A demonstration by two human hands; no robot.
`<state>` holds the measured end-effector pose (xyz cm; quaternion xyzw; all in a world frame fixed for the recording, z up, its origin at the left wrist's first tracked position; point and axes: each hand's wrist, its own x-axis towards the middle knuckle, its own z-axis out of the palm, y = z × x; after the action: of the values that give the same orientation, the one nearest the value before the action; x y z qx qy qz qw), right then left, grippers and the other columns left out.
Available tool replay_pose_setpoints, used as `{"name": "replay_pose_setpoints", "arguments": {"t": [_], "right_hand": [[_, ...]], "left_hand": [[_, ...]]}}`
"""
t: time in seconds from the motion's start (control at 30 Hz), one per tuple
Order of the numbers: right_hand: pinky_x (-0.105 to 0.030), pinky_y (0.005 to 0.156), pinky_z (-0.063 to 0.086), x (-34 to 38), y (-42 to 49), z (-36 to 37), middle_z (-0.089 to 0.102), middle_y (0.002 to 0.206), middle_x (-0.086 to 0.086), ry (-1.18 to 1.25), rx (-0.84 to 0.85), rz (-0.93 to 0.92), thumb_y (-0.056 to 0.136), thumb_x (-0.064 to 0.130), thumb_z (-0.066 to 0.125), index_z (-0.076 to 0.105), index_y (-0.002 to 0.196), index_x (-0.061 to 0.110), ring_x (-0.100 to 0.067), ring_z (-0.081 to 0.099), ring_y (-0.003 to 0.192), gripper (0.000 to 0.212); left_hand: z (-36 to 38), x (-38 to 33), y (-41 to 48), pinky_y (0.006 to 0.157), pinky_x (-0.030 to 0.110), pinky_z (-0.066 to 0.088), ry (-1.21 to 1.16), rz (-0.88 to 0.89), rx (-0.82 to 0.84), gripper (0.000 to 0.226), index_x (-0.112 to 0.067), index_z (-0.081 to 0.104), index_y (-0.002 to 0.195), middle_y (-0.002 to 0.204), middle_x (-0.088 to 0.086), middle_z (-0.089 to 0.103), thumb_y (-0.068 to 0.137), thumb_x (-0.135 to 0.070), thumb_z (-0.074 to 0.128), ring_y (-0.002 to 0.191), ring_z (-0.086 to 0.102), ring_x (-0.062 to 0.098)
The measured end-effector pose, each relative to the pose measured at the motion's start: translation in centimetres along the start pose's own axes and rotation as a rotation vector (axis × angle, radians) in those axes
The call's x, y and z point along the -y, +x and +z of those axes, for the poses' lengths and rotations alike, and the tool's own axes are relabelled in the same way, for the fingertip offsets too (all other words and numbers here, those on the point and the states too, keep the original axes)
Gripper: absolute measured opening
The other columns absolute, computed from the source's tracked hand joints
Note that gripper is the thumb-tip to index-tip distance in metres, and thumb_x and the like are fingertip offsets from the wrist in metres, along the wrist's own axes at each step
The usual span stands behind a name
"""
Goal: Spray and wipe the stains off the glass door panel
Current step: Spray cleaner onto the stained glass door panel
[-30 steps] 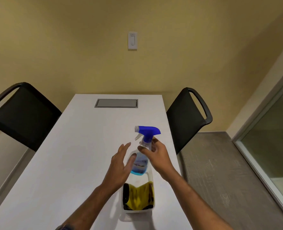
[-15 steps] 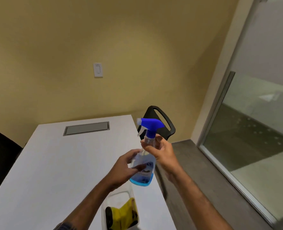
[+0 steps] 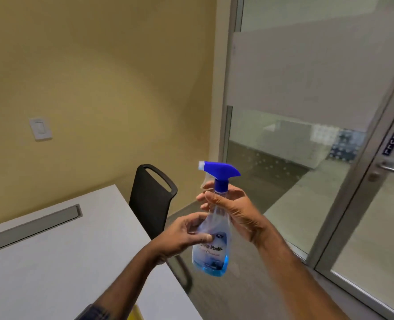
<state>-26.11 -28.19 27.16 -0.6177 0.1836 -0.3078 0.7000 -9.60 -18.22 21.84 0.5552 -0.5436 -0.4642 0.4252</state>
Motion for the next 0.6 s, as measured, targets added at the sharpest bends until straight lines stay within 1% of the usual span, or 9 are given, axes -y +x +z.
{"name": "replay_pose_setpoints", "arguments": {"t": [0.07, 0.13, 0.2, 0.27, 0.33, 0.43, 0.53, 0.6], "right_hand": [[-0.038, 0.084, 0.057, 1.2, -1.2, -2.6, 0.073, 0.100, -0.017, 0.067, 0.015, -0.038, 0.088, 0.016, 0.073, 0.067, 0.122, 0.004, -0.025, 0.067, 0.083, 0.037], [-0.037, 0.082, 0.054, 2.3, -2.5, -5.4, 0.071, 0.096, -0.016, 0.122, 0.039, -0.075, 0.092, 0.013, 0.070, 0.066, 0.125, 0.003, -0.022, 0.062, 0.076, 0.035], [-0.038, 0.081, 0.052, 3.3, -3.9, -8.3, 0.069, 0.093, -0.015, 0.151, 0.061, -0.101, 0.089, 0.017, 0.072, 0.066, 0.126, 0.005, -0.020, 0.060, 0.073, 0.040], [-0.037, 0.081, 0.053, 4.3, -5.5, -11.5, 0.067, 0.089, -0.014, 0.159, 0.086, -0.109, 0.084, 0.024, 0.079, 0.066, 0.126, 0.008, -0.020, 0.060, 0.073, 0.047], [-0.037, 0.081, 0.053, 5.3, -7.1, -14.8, 0.065, 0.085, -0.012, 0.145, 0.102, -0.120, 0.081, 0.028, 0.083, 0.064, 0.127, 0.008, -0.018, 0.063, 0.073, 0.054], [-0.037, 0.082, 0.052, 6.8, -9.7, -19.9, 0.062, 0.077, -0.007, 0.126, 0.074, -0.146, 0.081, 0.030, 0.084, 0.063, 0.127, 0.007, -0.016, 0.061, 0.069, 0.055], [-0.038, 0.080, 0.051, 8.6, -12.6, -25.2, 0.058, 0.072, -0.006, 0.096, 0.013, -0.169, 0.083, 0.024, 0.081, 0.065, 0.124, 0.008, -0.016, 0.056, 0.064, 0.047], [-0.039, 0.077, 0.051, 9.7, -14.7, -28.3, 0.056, 0.071, -0.006, 0.058, -0.048, -0.186, 0.085, 0.020, 0.076, 0.066, 0.121, 0.007, -0.016, 0.054, 0.061, 0.039]], "left_hand": [[2.0, -1.4, 1.8, 0.110, 0.045, 0.052, -0.016, 0.000, 0.108, 0.047, -0.018, 0.059, 0.139, 0.136, 0.003, 0.069, 0.094, -0.013, 0.070, 0.127, 0.065, 0.021], [4.2, -2.7, 3.6, 0.110, 0.041, 0.052, -0.033, 0.010, 0.197, 0.047, -0.014, 0.057, 0.140, 0.137, 0.008, 0.068, 0.095, -0.007, 0.067, 0.129, 0.064, 0.027], [7.0, -3.7, 5.6, 0.110, 0.041, 0.051, -0.063, 0.019, 0.260, 0.048, -0.011, 0.057, 0.141, 0.139, 0.014, 0.066, 0.095, -0.001, 0.065, 0.131, 0.061, 0.034], [10.0, -4.4, 7.6, 0.112, 0.042, 0.049, -0.087, 0.032, 0.312, 0.050, -0.008, 0.056, 0.142, 0.141, 0.017, 0.064, 0.094, 0.002, 0.065, 0.133, 0.059, 0.037], [13.2, -5.1, 9.6, 0.113, 0.043, 0.047, -0.106, 0.037, 0.365, 0.050, -0.007, 0.056, 0.142, 0.143, 0.019, 0.062, 0.093, 0.004, 0.065, 0.130, 0.061, 0.033], [18.0, -6.8, 13.0, 0.115, 0.045, 0.044, -0.116, 0.046, 0.434, 0.049, -0.006, 0.058, 0.140, 0.144, 0.021, 0.060, 0.092, 0.005, 0.066, 0.126, 0.061, 0.027], [23.0, -8.7, 16.3, 0.117, 0.048, 0.042, -0.106, 0.054, 0.500, 0.050, -0.007, 0.058, 0.140, 0.144, 0.022, 0.060, 0.093, 0.003, 0.067, 0.128, 0.060, 0.029], [26.4, -9.7, 18.4, 0.116, 0.048, 0.044, -0.088, 0.053, 0.531, 0.049, -0.007, 0.058, 0.140, 0.142, 0.023, 0.062, 0.093, 0.001, 0.068, 0.128, 0.061, 0.031]]}}
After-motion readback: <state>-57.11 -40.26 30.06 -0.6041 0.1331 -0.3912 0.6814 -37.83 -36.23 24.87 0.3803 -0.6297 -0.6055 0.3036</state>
